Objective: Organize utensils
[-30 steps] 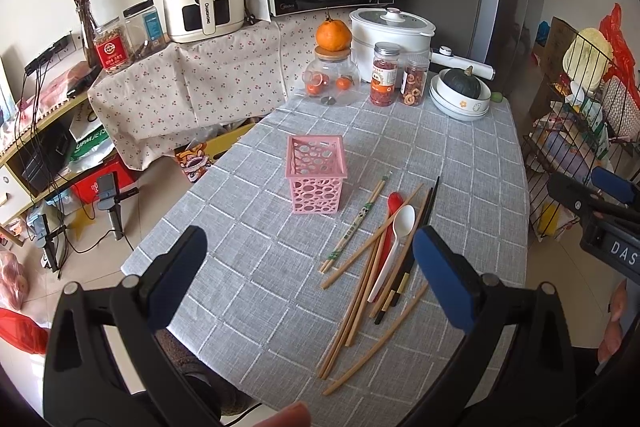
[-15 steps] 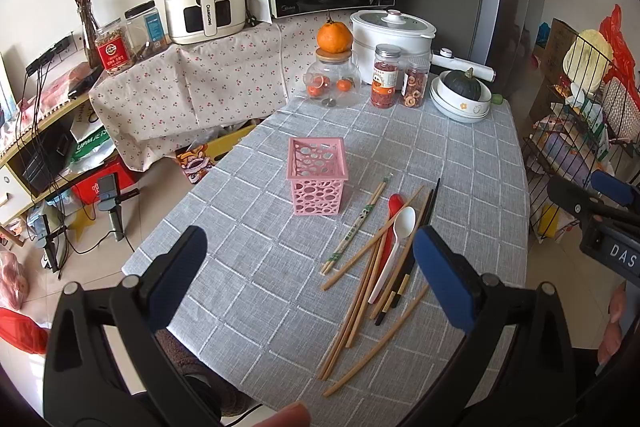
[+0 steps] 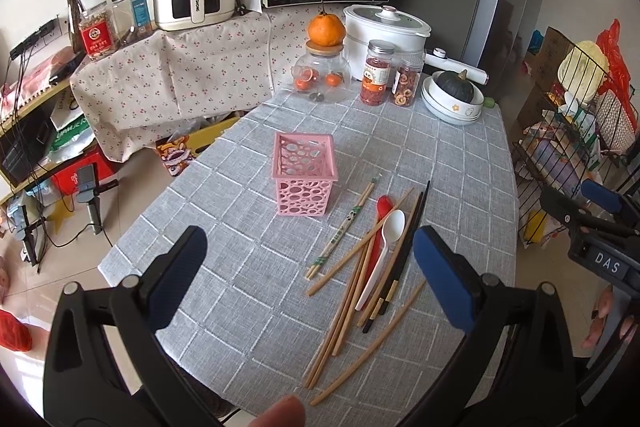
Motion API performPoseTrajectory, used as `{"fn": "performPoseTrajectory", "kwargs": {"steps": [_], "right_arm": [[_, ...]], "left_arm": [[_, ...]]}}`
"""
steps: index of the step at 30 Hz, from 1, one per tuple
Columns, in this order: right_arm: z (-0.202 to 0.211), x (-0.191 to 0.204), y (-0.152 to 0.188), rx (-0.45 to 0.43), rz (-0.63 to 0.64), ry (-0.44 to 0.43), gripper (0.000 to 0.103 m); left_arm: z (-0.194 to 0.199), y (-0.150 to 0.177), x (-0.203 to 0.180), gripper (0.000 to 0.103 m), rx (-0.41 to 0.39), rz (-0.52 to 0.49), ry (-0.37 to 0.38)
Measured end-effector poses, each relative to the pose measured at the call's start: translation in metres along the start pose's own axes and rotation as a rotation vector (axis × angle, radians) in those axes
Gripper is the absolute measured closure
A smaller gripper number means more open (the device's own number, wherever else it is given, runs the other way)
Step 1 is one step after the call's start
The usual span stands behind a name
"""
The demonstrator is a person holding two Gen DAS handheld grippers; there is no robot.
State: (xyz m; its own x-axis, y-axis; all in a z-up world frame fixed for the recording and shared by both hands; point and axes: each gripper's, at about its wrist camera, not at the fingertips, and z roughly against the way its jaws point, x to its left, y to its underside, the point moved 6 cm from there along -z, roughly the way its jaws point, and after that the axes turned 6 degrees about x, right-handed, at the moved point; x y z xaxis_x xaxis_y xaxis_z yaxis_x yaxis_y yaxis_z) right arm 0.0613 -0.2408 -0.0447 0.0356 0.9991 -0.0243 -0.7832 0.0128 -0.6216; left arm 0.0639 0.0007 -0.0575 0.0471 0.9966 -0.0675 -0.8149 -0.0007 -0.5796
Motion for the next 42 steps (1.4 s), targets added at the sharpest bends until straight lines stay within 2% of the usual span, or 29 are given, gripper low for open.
{"fn": "performPoseTrajectory", "kwargs": {"steps": [4,7,11,14,16,18,20,24,27,31,34,35,36,39,40,42], "right_arm": [[-0.019,-0.008,-0.005,0.056,0.006,-0.02,0.012],[-0.042,-0.013,-0.008,0.128,0.008,-0.034,0.012],[-0.074,-0.025,-0.01,0.224,-0.035,-0.06,0.012],[-0.092,-0.036,-0.007,0.274,-0.071,-0.091,0.013],[-0.101,-0.041,-0.003,0.306,-0.092,-0.113,0.013],[-0.109,-0.046,0.001,0.336,-0.118,-0.132,0.017],[-0.115,-0.049,0.005,0.368,-0.141,-0.151,0.02],[-0.127,-0.057,0.014,0.421,-0.152,-0.13,0.022],[-0.132,-0.063,0.02,0.452,-0.153,-0.105,0.022],[-0.131,-0.068,0.02,0.448,-0.147,-0.095,0.022],[-0.132,-0.071,0.017,0.441,-0.157,-0.089,0.022],[-0.131,-0.072,0.016,0.439,-0.161,-0.091,0.022],[-0.13,-0.072,0.015,0.437,-0.162,-0.092,0.022],[-0.128,-0.068,0.014,0.429,-0.147,-0.093,0.022],[-0.128,-0.068,0.014,0.429,-0.145,-0.09,0.022],[-0.128,-0.068,0.014,0.426,-0.143,-0.082,0.022]], "left_arm": [[-0.023,-0.005,-0.008,0.001,0.082,-0.046,0.041],[-0.039,-0.01,-0.019,0.001,0.136,-0.092,0.051],[-0.066,-0.014,-0.037,0.004,0.21,-0.154,0.112],[-0.096,-0.014,-0.053,0.023,0.307,-0.173,0.167],[-0.117,-0.014,-0.064,0.044,0.38,-0.17,0.192],[-0.137,-0.016,-0.077,0.053,0.427,-0.173,0.209],[-0.154,-0.017,-0.089,0.056,0.453,-0.198,0.205],[-0.189,-0.015,-0.108,0.078,0.505,-0.225,0.207],[-0.208,-0.017,-0.119,0.08,0.518,-0.243,0.2],[-0.22,-0.015,-0.13,0.08,0.541,-0.252,0.223],[-0.227,-0.011,-0.136,0.081,0.558,-0.288,0.197],[-0.228,-0.009,-0.138,0.084,0.561,-0.299,0.187],[-0.232,-0.008,-0.139,0.093,0.566,-0.309,0.179],[-0.233,-0.006,-0.139,0.097,0.554,-0.319,0.16],[-0.231,-0.007,-0.137,0.102,0.543,-0.323,0.155],[-0.224,-0.011,-0.137,0.103,0.509,-0.323,0.156]]}}
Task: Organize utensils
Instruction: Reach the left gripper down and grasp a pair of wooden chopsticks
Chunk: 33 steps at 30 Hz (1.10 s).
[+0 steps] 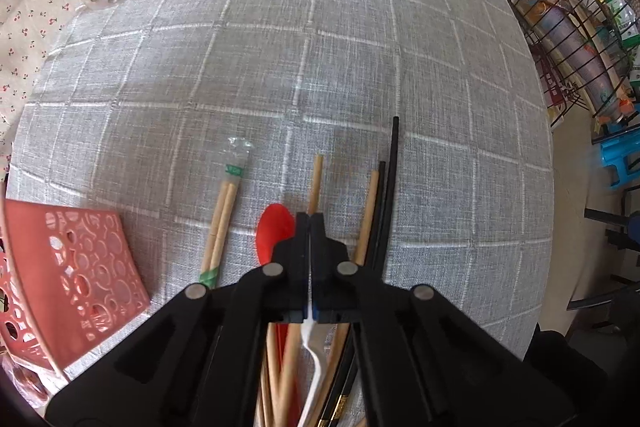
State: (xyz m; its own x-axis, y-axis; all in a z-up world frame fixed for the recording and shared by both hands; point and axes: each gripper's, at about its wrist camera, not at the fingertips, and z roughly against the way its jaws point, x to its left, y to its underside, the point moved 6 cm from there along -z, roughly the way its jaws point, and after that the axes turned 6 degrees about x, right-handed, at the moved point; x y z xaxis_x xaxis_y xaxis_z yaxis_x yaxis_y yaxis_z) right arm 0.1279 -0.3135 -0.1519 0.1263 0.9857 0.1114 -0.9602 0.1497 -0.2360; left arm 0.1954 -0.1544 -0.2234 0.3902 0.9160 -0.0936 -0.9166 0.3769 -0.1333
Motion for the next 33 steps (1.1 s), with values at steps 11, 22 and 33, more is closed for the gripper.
{"fn": "performPoseTrajectory", "kwargs": {"steps": [11,22,33], "right_arm": [[-0.004,0.002,0.0,0.002,-0.031,-0.02,0.022],[-0.033,0.026,-0.002,0.076,-0.082,-0.173,0.028],[-0.09,0.061,-0.004,0.216,-0.109,-0.203,0.057]], "left_arm": [[0.086,0.029,0.029,0.103,-0.184,0.009,0.021],[0.128,0.075,0.072,0.103,-0.338,0.086,0.045],[0.109,0.086,0.079,0.103,-0.242,0.153,0.159]]}}
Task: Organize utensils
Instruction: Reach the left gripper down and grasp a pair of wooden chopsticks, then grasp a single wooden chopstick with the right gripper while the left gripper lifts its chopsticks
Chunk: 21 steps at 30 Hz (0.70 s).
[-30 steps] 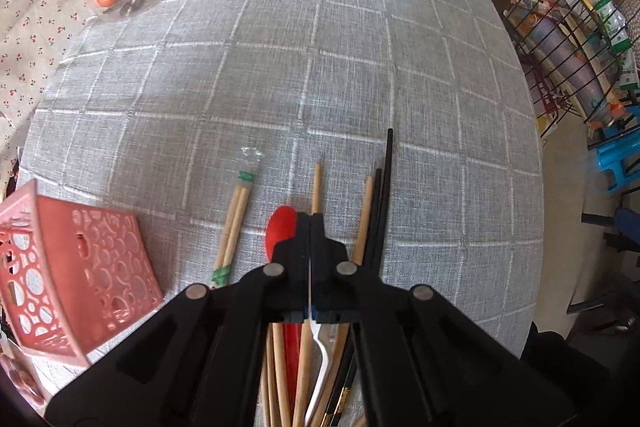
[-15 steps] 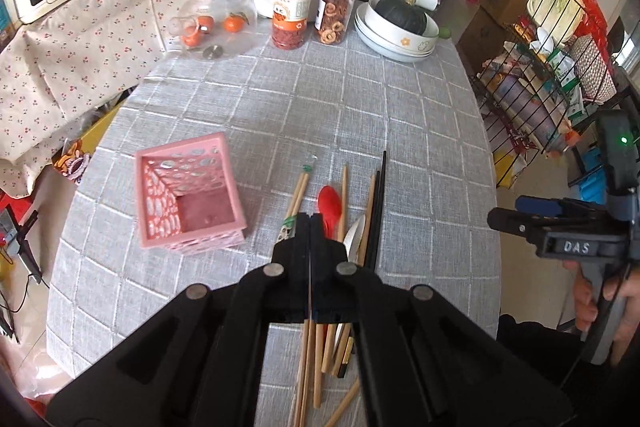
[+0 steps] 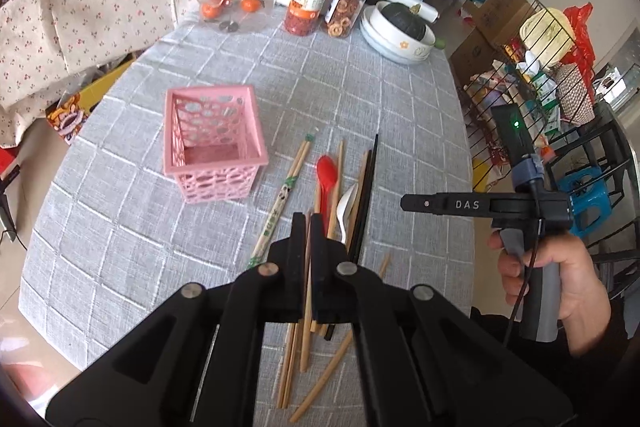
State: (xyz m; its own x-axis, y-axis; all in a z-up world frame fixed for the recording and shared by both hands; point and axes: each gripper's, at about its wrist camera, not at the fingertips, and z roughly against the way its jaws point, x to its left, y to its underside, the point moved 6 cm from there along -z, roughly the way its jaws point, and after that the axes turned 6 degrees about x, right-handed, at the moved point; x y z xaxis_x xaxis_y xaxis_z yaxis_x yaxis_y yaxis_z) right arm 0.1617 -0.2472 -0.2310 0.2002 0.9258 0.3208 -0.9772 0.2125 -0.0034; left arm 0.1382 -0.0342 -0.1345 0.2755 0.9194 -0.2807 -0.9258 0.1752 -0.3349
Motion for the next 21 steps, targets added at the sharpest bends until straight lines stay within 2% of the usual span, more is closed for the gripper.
{"fn": "performPoseTrajectory", "kwargs": {"steps": [2,5,6,7,11,13,15,16,19,21], "right_arm": [[-0.007,0.005,0.007,0.036,0.003,0.015,0.057],[-0.018,0.009,0.025,0.1,0.024,0.028,0.057],[-0.022,0.01,0.031,0.121,0.03,0.029,0.059],[-0.026,0.01,0.036,0.139,0.035,0.028,0.062],[-0.049,0.011,0.053,0.208,0.032,0.04,0.072],[-0.059,0.016,0.057,0.225,0.028,0.039,0.075],[-0.06,0.024,0.055,0.195,0.042,0.063,0.076],[-0.061,0.029,0.054,0.186,0.054,0.067,0.082],[-0.065,0.042,0.056,0.156,0.107,0.134,0.088],[-0.067,0.049,0.058,0.15,0.121,0.12,0.095]], "left_arm": [[-0.007,0.003,0.004,0.102,0.036,0.007,-0.005],[-0.015,0.012,0.009,0.081,0.086,0.006,-0.01],[-0.017,0.015,0.01,0.071,0.102,0.002,-0.012],[-0.019,0.019,0.012,0.068,0.116,0.001,-0.017],[-0.025,0.027,0.02,0.067,0.156,0.026,-0.026],[-0.026,0.031,0.022,0.061,0.167,0.037,-0.025],[-0.027,0.033,0.022,0.057,0.171,0.04,-0.03],[-0.029,0.035,0.023,0.057,0.175,0.042,-0.031],[-0.038,0.037,0.023,0.057,0.204,0.045,-0.03],[-0.047,0.038,0.022,0.057,0.225,0.05,-0.03]]}}
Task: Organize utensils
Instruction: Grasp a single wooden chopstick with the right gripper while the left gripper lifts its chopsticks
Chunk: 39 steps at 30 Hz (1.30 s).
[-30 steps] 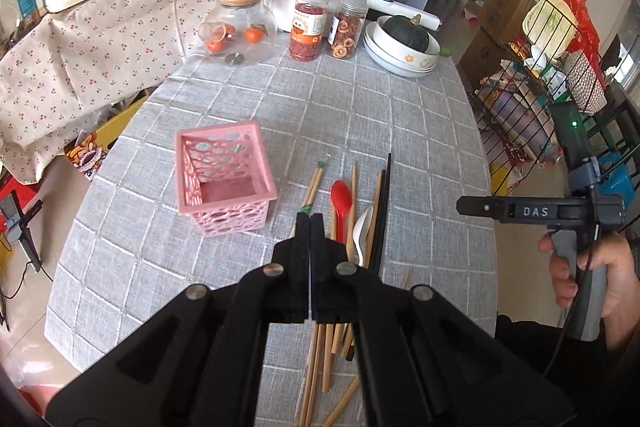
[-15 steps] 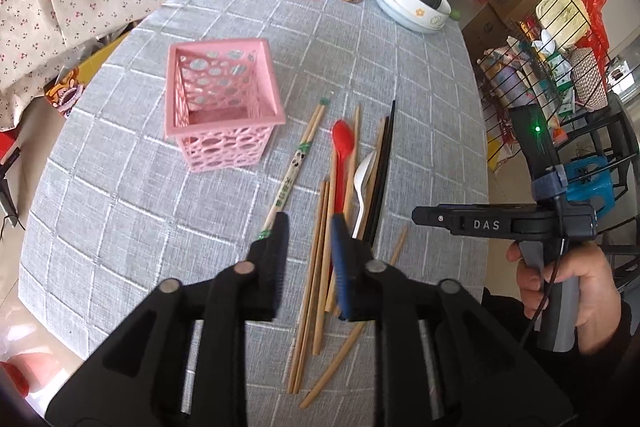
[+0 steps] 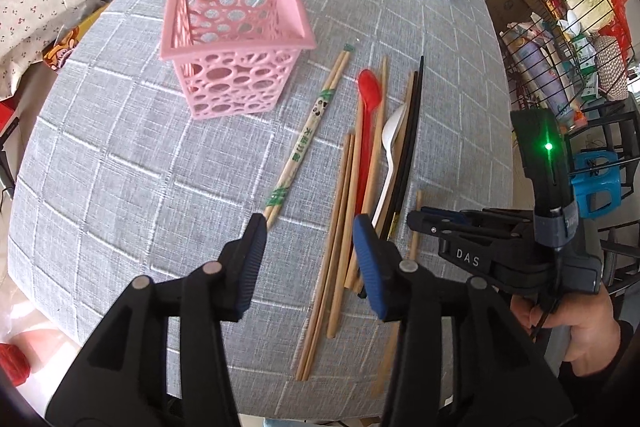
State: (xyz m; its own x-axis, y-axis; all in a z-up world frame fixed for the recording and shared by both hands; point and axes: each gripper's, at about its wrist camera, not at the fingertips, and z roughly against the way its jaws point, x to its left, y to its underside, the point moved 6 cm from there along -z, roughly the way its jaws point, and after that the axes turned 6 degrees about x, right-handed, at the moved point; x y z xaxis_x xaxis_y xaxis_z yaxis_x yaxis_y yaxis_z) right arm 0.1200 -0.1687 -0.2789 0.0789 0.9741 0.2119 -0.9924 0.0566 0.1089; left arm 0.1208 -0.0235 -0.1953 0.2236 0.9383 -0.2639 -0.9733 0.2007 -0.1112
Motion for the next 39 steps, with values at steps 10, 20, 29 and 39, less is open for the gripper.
{"fn": "performPoseTrajectory", "kwargs": {"steps": [10,20,29,39], "right_arm": [[0.03,-0.005,-0.005,-0.07,0.031,-0.024,0.098],[0.041,-0.032,0.008,-0.076,0.054,-0.061,0.098],[0.047,-0.044,0.01,-0.074,0.037,-0.071,0.098],[0.102,-0.026,0.03,-0.24,0.129,-0.097,0.098]], "left_arm": [[-0.057,-0.011,-0.019,0.09,0.093,-0.032,-0.034],[-0.066,-0.02,-0.031,0.09,0.096,-0.038,-0.06],[-0.081,-0.027,-0.056,0.093,0.104,-0.11,-0.155],[-0.005,-0.026,-0.069,0.093,-0.12,-0.115,-0.103]]}}
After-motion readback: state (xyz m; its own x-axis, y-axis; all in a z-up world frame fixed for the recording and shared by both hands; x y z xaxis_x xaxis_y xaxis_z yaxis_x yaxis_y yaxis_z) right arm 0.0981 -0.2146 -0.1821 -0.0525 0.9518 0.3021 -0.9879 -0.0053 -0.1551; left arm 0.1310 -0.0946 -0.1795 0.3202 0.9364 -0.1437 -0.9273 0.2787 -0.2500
